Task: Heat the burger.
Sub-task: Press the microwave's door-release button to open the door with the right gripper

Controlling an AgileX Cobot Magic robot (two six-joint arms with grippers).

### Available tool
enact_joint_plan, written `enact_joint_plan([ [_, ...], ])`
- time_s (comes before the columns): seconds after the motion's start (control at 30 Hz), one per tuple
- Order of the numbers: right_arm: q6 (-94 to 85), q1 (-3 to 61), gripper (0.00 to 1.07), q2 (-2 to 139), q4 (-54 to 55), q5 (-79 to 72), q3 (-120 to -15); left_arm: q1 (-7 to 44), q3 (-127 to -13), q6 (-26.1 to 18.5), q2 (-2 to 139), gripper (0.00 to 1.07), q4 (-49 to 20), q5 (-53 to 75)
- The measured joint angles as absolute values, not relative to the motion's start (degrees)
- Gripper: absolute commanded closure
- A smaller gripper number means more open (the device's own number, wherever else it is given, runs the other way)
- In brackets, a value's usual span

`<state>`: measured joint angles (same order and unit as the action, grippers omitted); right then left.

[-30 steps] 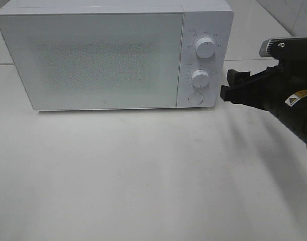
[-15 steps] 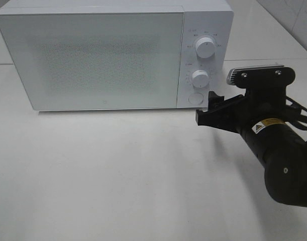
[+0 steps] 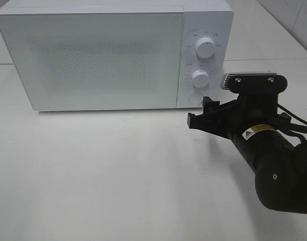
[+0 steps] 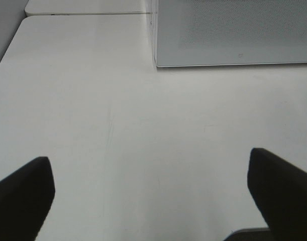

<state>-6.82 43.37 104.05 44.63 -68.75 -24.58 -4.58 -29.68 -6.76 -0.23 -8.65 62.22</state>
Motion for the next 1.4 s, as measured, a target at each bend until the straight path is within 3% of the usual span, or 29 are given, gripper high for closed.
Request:
enact_joint_plan([
  [0.03,-6.8,43.4,0.52,104.0,44.6,-68.8,-24.6,-4.6,-29.7,-6.8,-0.2,0.07,-8.7,62.2],
  [0.1,0.0,43.4,0.70,104.0,44.6,-68.3,-24.6,-4.6,-29.7,-6.8,-0.2,0.07,-8.7,62.2],
  [0.2,4.7,43.4,0.74,104.0,44.6,-68.1,-24.6,-4.6,-29.7,-6.8,-0.2,0.07,-8.7,62.2],
  [0.27,10.1,43.4,0.92,104.0,44.6,-67.4,-24.6,-4.6,-29.7,-6.8,-0.2,0.07,-8.7,62.2],
  [0.3,10.1,43.4,0.92,104.0,44.6,-67.4,-24.6,-4.6,-29.7,-6.8,-0.2,0.07,-8.7,62.2],
  [0.37,16.3,43.4,1.05,104.0,44.6,-66.4,-24.6,-4.6,-29.7,-6.8,-0.2,0.07,-8.7,62.2],
  [1.0,75.1,43.4,1.07,104.0,39.9,-63.8,-24.6,-4.6,-29.7,-6.8,-0.2,0.07,-8.7,62.2],
  [1.4,83.7,43.4,1.07,105.7,40.8,-62.8,-27.4,-4.6,-29.7,-6.8,-0.2,0.07,-8.7,62.2],
])
